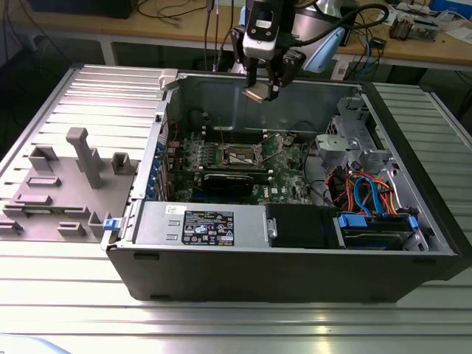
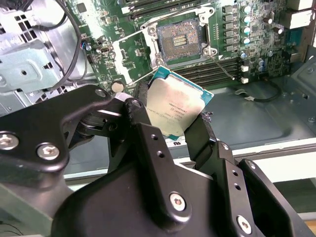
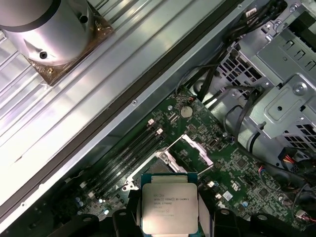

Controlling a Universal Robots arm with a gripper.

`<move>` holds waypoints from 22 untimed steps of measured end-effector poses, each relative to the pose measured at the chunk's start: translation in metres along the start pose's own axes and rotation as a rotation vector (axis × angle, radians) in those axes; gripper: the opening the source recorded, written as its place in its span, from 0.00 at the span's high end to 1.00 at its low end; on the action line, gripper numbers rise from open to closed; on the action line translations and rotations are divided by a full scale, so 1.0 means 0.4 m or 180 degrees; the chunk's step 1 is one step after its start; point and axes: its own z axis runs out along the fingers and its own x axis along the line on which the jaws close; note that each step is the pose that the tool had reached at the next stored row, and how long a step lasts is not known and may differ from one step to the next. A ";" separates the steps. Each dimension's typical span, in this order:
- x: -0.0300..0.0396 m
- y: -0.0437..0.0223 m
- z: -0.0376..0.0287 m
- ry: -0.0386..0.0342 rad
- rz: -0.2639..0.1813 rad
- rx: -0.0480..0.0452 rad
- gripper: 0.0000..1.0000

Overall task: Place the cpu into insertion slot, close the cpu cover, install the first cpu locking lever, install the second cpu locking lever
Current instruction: 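Place the cpu into insertion slot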

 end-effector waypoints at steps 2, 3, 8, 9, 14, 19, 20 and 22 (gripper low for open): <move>0.000 0.000 0.000 -0.0013 0.0141 -0.0002 0.46; 0.000 0.000 0.000 -0.0017 0.0193 -0.0003 0.46; 0.000 0.000 0.000 -0.0018 0.0205 -0.0003 0.46; 0.000 0.000 0.000 -0.0018 0.0205 -0.0003 0.46; 0.000 0.000 0.000 -0.0018 0.0205 -0.0003 0.46; 0.000 0.000 0.000 -0.0021 0.0237 -0.0004 0.46; 0.000 0.000 0.000 -0.0022 0.0246 -0.0004 0.46; 0.000 0.000 0.000 -0.0024 0.0268 -0.0005 0.46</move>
